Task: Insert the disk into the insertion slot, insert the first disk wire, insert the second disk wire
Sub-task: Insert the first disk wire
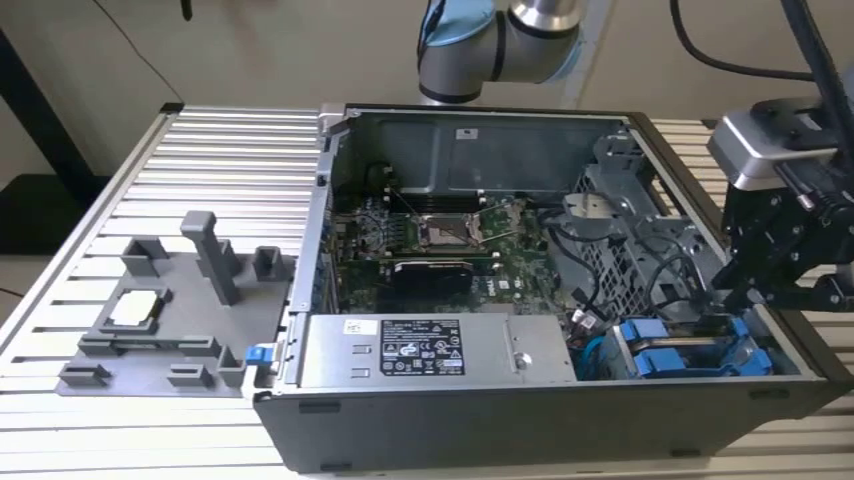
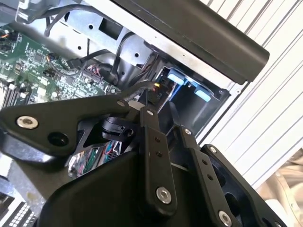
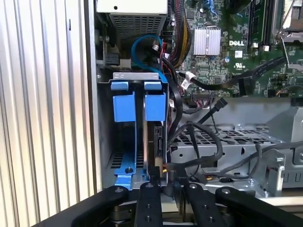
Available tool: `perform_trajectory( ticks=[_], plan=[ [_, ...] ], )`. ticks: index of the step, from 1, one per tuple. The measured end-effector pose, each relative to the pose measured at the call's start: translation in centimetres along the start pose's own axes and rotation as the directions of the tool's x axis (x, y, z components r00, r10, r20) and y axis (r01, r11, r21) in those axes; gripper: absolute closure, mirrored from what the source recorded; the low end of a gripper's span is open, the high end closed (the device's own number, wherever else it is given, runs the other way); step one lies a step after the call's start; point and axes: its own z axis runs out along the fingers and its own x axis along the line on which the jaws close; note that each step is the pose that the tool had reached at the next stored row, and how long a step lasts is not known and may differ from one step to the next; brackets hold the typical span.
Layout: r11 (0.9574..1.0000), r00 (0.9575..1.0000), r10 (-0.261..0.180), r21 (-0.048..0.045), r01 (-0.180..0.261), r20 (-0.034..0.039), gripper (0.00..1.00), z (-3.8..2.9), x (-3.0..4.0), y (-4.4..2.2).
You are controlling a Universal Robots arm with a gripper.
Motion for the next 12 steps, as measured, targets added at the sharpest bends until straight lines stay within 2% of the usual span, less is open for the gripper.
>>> perform_trajectory(
  ticks=[3,7,12],
  plan=[
    [1.0000,1.0000,0.000,0.0000,0.000,0.0002,0.73,-1.19,-0.10,-0.07],
    [1.0000,1.0000,0.002,0.0001,-0.002,-0.0001,0.73,-1.23,-0.19,0.07],
    [1.0000,1.0000,0.005,0.0017,-0.005,-0.0002,0.73,-1.35,-0.61,2.10]
  ],
)
